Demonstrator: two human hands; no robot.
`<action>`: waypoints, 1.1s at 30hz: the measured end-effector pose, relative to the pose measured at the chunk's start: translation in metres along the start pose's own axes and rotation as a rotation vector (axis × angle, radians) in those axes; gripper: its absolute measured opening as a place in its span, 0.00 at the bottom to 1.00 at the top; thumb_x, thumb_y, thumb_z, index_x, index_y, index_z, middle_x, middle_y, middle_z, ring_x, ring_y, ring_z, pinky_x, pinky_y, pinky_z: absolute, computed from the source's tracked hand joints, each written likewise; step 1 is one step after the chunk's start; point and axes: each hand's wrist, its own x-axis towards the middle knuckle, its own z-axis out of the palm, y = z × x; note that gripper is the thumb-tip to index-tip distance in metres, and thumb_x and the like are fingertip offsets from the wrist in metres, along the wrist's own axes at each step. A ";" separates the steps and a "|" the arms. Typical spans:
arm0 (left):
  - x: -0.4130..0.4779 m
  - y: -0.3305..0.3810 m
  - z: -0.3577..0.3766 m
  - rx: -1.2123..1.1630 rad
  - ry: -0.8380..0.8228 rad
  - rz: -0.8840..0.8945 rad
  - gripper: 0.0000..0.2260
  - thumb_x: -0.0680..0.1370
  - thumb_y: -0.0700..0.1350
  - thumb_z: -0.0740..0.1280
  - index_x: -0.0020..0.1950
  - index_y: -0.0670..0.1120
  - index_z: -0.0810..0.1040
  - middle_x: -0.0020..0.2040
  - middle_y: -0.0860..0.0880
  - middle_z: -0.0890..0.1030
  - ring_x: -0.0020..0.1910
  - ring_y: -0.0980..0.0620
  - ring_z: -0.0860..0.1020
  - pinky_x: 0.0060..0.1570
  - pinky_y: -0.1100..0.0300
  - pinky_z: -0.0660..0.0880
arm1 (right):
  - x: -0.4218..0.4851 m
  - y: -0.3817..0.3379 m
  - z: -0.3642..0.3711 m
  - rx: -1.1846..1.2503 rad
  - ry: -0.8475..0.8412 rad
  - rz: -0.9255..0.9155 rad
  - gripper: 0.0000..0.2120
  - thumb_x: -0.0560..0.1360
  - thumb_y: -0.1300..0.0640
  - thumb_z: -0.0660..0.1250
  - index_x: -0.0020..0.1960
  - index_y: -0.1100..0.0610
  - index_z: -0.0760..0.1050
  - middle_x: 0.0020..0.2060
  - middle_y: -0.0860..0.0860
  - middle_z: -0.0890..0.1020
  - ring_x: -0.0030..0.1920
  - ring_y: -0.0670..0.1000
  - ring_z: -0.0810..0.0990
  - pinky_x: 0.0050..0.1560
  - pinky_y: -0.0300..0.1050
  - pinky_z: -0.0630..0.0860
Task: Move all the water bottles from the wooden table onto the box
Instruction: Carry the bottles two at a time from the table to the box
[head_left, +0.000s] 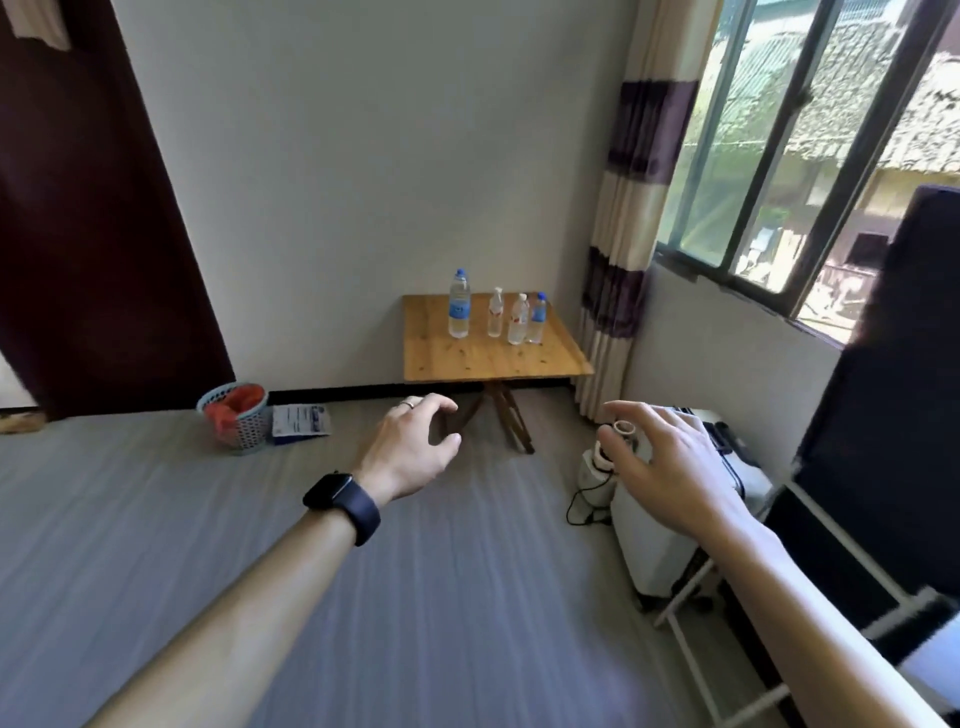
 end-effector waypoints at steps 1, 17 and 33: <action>0.026 -0.003 0.008 -0.017 -0.011 -0.003 0.17 0.77 0.49 0.70 0.65 0.50 0.77 0.61 0.48 0.78 0.63 0.48 0.75 0.61 0.59 0.68 | 0.020 0.008 0.005 0.008 0.003 0.018 0.20 0.78 0.39 0.62 0.68 0.42 0.76 0.64 0.44 0.79 0.70 0.52 0.68 0.67 0.42 0.62; 0.358 -0.015 0.141 -0.017 -0.183 0.051 0.16 0.77 0.48 0.70 0.65 0.51 0.77 0.62 0.50 0.79 0.64 0.52 0.75 0.60 0.66 0.66 | 0.291 0.165 0.121 0.126 -0.009 0.172 0.19 0.79 0.42 0.64 0.69 0.42 0.75 0.62 0.45 0.79 0.68 0.52 0.71 0.63 0.41 0.65; 0.661 -0.071 0.232 -0.003 -0.171 -0.122 0.16 0.79 0.50 0.68 0.66 0.52 0.75 0.64 0.49 0.78 0.66 0.51 0.74 0.64 0.59 0.69 | 0.606 0.278 0.252 0.199 -0.199 0.099 0.21 0.78 0.40 0.63 0.70 0.44 0.73 0.66 0.45 0.79 0.68 0.52 0.72 0.68 0.46 0.68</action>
